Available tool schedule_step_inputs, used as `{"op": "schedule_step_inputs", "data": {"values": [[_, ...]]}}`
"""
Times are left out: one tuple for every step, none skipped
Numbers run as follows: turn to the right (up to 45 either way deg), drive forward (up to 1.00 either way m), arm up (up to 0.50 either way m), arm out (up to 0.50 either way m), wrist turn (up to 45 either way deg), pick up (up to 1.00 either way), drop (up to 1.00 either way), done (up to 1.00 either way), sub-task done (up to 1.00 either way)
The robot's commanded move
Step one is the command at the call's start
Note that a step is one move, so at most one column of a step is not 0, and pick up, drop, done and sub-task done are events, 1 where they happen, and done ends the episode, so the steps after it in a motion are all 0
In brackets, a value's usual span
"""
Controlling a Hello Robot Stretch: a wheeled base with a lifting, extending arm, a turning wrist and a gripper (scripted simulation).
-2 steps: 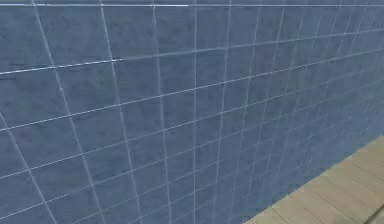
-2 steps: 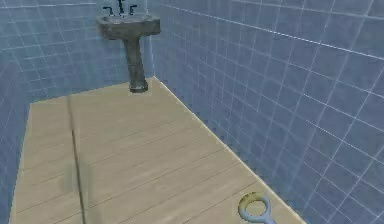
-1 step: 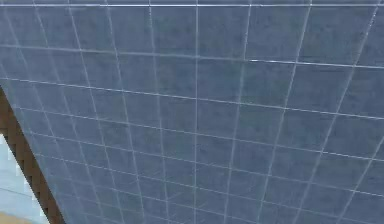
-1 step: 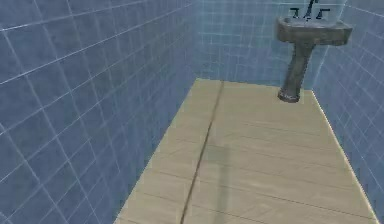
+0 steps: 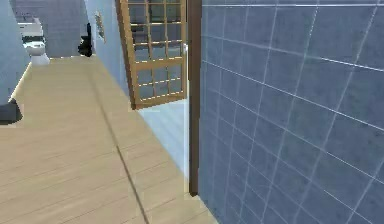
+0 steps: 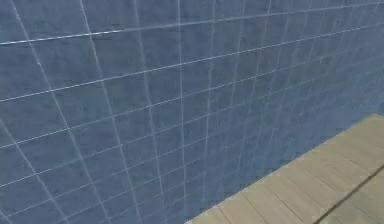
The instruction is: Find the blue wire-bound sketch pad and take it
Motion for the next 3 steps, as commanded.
{"op": "schedule_step_inputs", "data": {"values": [[-36.0, 0.00, 0.00, 0.00, 0.0, 0.00, 0.00, 0.00, 0.00], [0.0, 1.00, 0.00, 0.00, 0.0, 0.00, 0.00, 0.00, 0.00], [0.0, 0.35, 0.00, 0.00, 0.0, 0.00, 0.00, 0.00, 0.00]]}}
